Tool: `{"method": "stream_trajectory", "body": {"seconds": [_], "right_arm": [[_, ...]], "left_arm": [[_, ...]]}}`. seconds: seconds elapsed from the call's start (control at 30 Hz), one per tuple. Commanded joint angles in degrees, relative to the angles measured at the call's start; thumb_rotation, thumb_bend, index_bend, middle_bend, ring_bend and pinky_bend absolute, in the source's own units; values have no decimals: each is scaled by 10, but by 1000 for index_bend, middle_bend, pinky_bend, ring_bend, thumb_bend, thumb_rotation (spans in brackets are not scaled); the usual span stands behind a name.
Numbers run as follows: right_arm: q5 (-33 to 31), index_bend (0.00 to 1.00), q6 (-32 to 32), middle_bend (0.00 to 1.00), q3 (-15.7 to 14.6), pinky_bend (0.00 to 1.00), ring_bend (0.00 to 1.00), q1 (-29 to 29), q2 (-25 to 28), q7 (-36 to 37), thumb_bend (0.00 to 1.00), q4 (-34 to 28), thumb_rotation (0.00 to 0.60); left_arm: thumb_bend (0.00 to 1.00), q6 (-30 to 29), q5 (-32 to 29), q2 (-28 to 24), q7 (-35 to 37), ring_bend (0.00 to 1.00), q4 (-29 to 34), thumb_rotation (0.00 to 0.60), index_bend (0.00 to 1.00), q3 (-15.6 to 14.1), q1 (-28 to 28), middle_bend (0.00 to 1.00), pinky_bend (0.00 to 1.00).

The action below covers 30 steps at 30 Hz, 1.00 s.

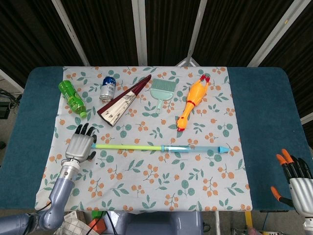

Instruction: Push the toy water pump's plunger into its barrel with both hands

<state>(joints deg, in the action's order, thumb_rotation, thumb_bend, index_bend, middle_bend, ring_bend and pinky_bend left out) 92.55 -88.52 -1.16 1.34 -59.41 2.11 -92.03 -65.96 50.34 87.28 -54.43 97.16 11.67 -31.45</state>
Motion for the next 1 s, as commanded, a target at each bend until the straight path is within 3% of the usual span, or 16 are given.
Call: {"method": "stream_trajectory", "body": {"seconds": [0.03, 1.0], "right_arm": [[0, 0, 1, 0, 0, 0, 0, 0, 1, 2, 317, 0, 600], [-3, 0, 2, 0, 0, 0, 0, -1, 2, 10, 317, -3, 600]], "left_arm": [[422, -6, -16, 12, -12, 0, -12, 600, 441, 2, -11, 121, 84], [423, -2, -65, 70, -8, 0, -115, 600, 462, -19, -52, 130, 73]]}}
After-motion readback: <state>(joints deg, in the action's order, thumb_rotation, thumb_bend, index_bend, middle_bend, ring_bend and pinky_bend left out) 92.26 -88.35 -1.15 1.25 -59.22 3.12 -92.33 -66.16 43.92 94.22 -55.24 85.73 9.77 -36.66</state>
